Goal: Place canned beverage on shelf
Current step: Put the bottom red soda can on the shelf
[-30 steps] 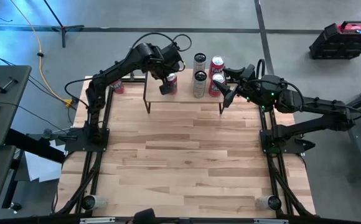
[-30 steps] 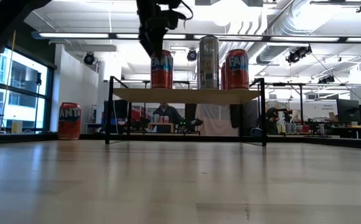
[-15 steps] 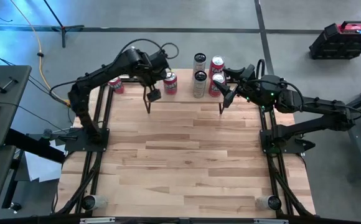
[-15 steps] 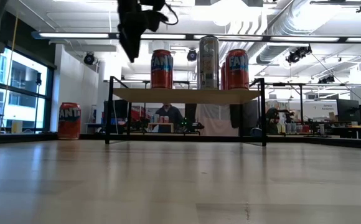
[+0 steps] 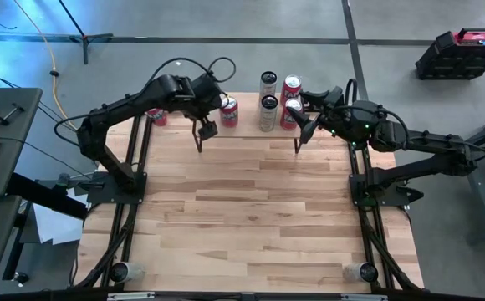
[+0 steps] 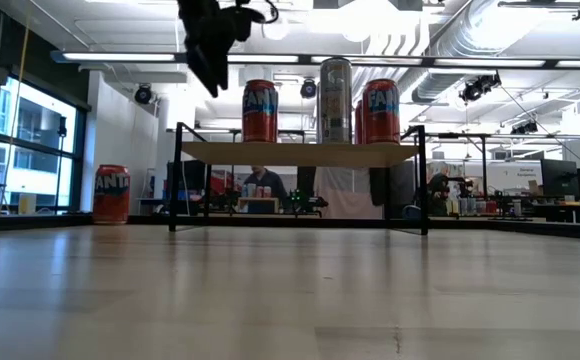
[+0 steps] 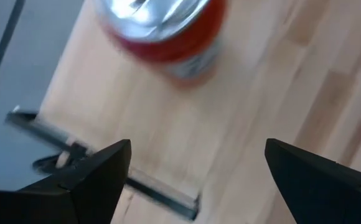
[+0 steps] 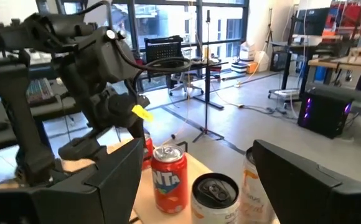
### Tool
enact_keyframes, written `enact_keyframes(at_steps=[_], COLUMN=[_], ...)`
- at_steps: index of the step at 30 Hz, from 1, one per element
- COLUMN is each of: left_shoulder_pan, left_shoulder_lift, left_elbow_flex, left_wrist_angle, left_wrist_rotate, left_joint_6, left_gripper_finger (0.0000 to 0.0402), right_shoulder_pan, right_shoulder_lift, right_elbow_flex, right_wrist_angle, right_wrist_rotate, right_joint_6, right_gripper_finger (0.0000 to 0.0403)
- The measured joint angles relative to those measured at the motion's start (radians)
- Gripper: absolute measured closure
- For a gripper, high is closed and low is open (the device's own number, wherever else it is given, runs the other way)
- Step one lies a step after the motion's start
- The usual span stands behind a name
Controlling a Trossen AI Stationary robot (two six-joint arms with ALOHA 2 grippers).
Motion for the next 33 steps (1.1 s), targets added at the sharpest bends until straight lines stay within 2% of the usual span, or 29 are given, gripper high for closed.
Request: enact_keyframes(at_steps=[8,12,18,23,27,33], left_shoulder_pan=[-0.019,-0.018,-0.018,-0.021,-0.033,-0.024], left_shoulder_lift=[-0.026,-0.101,-0.248,-0.298,-0.295,-0.295], left_elbow_flex=[-0.034,-0.173,-0.427,-0.599,-0.684,-0.745], left_wrist_angle=[0.136,0.256,0.587,0.807,0.924,1.088], left_wrist_rotate=[0.019,0.02,0.02,0.021,-0.015,-0.053], left_joint_6=[0.001,-0.012,-0.049,-0.05,-0.058,-0.078], left_gripper_finger=[0.0087,0.0106,0.0121,0.0122,0.0122,0.0122], right_shoulder_pan=[0.015,0.03,0.035,0.035,0.035,0.035], right_shoulder_lift=[0.0,0.0,0.0,0.0,0.0,0.0], right_elbow_flex=[0.0,0.0,0.0,0.0,0.0,0.0], right_wrist_angle=[-0.019,-0.023,-0.023,-0.023,-0.023,-0.024], right_wrist_rotate=[-0.027,-0.031,-0.03,-0.03,-0.03,-0.03], right_joint_6=[0.054,0.052,0.044,0.044,0.056,0.072], right_gripper_finger=[0.0116,0.0116,0.0116,0.0116,0.0116,0.0116])
